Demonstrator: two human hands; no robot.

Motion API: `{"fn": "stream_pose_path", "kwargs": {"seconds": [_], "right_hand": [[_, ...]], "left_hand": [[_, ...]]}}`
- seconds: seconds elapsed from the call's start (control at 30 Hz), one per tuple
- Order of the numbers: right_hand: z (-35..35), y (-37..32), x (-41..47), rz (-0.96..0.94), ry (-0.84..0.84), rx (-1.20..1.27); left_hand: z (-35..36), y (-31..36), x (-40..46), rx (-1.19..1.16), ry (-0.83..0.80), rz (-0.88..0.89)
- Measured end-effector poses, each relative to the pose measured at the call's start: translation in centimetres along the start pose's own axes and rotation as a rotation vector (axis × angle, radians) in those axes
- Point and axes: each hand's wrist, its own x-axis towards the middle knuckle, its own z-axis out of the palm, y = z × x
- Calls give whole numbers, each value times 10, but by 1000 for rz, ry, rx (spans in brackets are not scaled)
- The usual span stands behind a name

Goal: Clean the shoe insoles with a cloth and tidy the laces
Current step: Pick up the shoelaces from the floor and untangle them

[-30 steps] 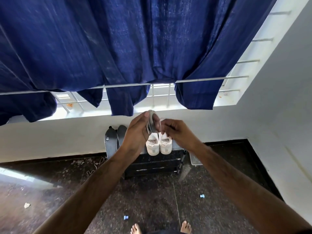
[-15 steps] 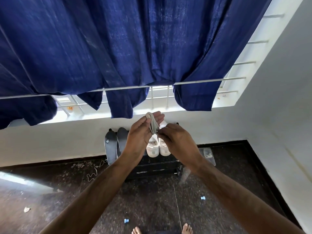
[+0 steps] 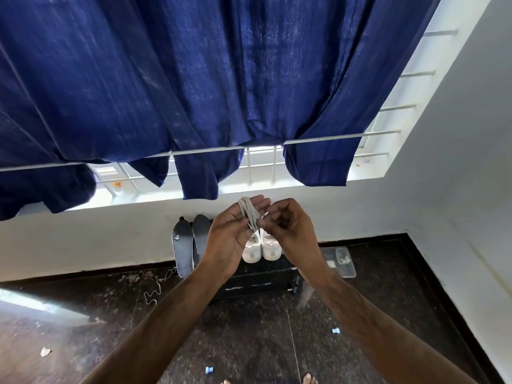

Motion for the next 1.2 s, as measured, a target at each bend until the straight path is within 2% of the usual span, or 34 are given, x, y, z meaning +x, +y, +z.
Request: {"fn": "stream_pose_path", "kwargs": {"seconds": [0.17,0.33,0.43,0.6,0.77,0.97,1.1,1.2], "right_hand": [[7,1,-10,40,112,50],[10,-1,-14,97,233,220],[7,1,-17,99,248,192],[3,6,-22,33,228,40],[-1,10,-29,-122,105,-234],[-27,9,-18,-99,115,-226],[-59,17,-8,-13,110,-246],[-88,28,-2,69,68,-249]], "left_hand": [[3,-8,-1,62,37,30],[10,-16,-4,173,121,77],[12,-22,-6,190,146,83],[14,-27,-4,194,163,62],[23,-34,3,141,175,27],[38,-51,9,-144,147,-77],[63,-71,14,-222,119,-162],[81,-90,20,-191,85,-193]]}}
